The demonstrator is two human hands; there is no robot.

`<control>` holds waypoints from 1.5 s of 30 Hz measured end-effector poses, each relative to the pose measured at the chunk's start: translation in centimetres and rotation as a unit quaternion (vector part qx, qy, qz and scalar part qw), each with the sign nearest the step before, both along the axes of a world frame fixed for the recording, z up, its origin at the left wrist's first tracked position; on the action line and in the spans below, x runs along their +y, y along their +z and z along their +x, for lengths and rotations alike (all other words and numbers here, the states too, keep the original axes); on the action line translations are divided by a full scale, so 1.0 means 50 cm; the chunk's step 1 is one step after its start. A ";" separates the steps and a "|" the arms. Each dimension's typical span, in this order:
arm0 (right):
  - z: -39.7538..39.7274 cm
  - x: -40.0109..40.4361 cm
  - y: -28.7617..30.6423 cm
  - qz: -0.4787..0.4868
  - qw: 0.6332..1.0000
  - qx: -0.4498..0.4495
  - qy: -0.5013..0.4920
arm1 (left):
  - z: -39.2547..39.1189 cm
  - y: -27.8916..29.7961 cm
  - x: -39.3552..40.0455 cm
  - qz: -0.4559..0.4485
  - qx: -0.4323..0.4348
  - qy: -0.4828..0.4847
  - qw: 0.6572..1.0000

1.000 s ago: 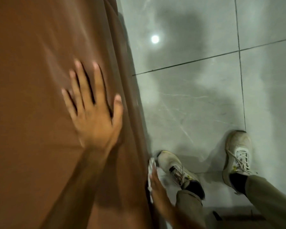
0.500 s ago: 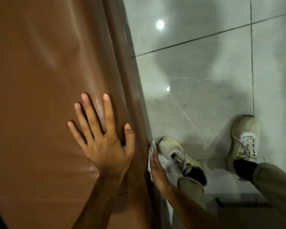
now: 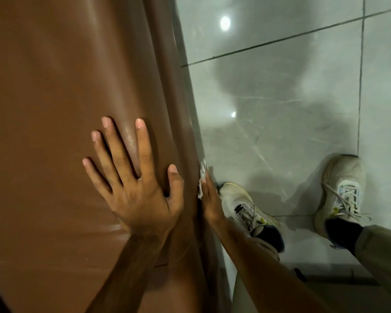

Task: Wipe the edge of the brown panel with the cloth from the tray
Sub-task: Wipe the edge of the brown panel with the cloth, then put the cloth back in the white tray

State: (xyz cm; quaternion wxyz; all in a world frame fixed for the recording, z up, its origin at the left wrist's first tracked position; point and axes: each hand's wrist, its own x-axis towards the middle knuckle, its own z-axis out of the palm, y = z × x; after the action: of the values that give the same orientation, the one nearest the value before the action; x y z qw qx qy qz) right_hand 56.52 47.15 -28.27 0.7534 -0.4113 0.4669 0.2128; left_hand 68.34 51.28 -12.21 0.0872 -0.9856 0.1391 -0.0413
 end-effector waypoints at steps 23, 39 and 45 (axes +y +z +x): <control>-0.096 -0.312 0.472 -0.095 0.827 -0.038 0.552 | -0.278 0.252 0.065 -0.252 0.011 0.486 0.837; -0.657 -0.372 0.748 0.118 0.207 -0.269 0.933 | -1.482 0.441 -0.688 -0.168 -0.084 0.981 0.054; -0.917 -0.494 0.607 0.199 -0.051 -0.404 0.892 | -1.470 0.220 -0.923 -0.196 -0.089 0.976 -0.033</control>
State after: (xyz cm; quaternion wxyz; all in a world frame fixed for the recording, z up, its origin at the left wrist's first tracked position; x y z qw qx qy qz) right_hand 10.70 22.45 2.07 -0.0417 0.3312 0.7371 -0.5876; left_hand -5.14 5.13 -1.20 0.1431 0.1163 0.9824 0.0290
